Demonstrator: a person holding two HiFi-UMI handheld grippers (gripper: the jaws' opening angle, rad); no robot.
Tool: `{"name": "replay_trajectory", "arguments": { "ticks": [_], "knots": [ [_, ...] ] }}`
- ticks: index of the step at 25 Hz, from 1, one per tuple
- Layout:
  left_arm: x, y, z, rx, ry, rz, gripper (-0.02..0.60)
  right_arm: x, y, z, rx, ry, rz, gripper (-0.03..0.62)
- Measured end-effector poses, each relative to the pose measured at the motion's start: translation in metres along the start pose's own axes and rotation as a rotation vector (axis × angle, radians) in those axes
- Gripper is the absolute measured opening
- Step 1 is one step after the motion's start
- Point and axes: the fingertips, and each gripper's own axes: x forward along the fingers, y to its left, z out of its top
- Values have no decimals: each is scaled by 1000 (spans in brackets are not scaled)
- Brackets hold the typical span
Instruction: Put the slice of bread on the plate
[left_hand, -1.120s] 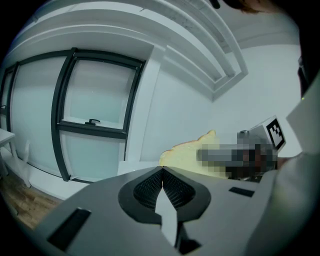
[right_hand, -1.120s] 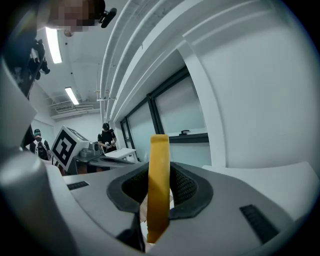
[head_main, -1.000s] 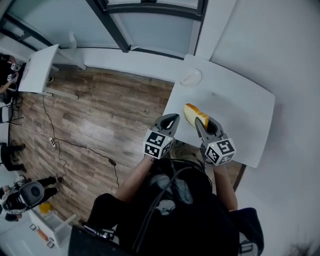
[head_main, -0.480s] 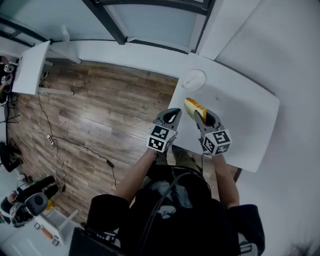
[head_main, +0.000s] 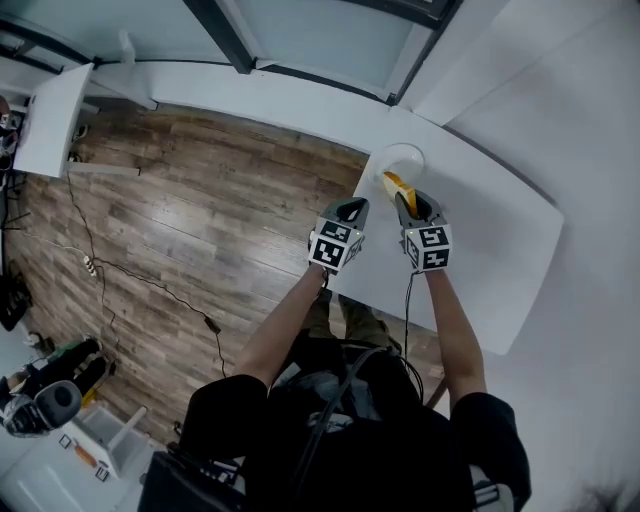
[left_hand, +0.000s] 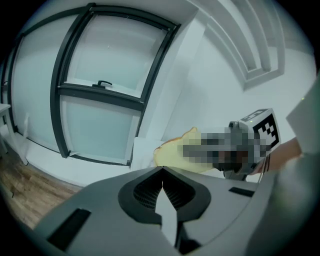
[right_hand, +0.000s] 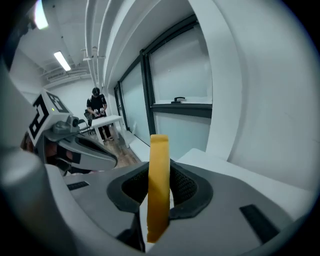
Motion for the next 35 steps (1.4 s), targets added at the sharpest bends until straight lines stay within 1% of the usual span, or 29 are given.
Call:
{"name": "replay_trajectory", "arguments": {
  "ticks": [4,6,8,11,13,14,16,18,21,23,25,26,28,31,33,35],
  "knots": [
    [10,6,3,-4,6,-8,6,28,-20,8,-170,43,-70,95],
    [12,6,-4,-21,10,-8,6,45,-28,4,-285,83,-87,95],
    [12,5,-16,-46,23,-7,6,60,-33,-1,-423,122,-116,95],
    [8,5,-30,-86,35,-5,6,76,-40,1,-663,154,-204,95],
    [5,5,-35,-102,37,-2,6,89,-44,-7,-821,211,-253,95],
    [4,5,-39,-107,38,-3,6,96,-44,-16,-878,254,-259,95],
    [1,3,-46,-124,46,-11,6,106,-39,-35,-933,326,-239,97],
    [-2,0,-54,-149,60,-21,6,111,-30,-48,-922,368,-208,97],
    [-4,-3,-59,-173,70,-33,6,114,-22,-55,-836,392,-146,98],
    [-4,-6,-61,-188,74,-44,6,117,-17,-58,-763,415,-70,131],
    [-5,-7,-63,-220,80,-59,6,120,-11,-63,-689,448,18,191],
    [-5,-7,-64,-235,82,-65,6,121,-8,-65,-655,462,56,211],
    [-6,-7,-65,-243,86,-69,6,122,-5,-67,-583,471,115,224],
    [-7,-6,-64,-239,89,-73,6,119,-4,-60,-441,421,166,267],
    [-10,-3,-63,-233,81,-67,6,110,-6,-51,-355,357,155,267],
    [-14,0,-60,-229,69,-56,6,94,-7,-41,-289,291,124,265]
  ]
}}
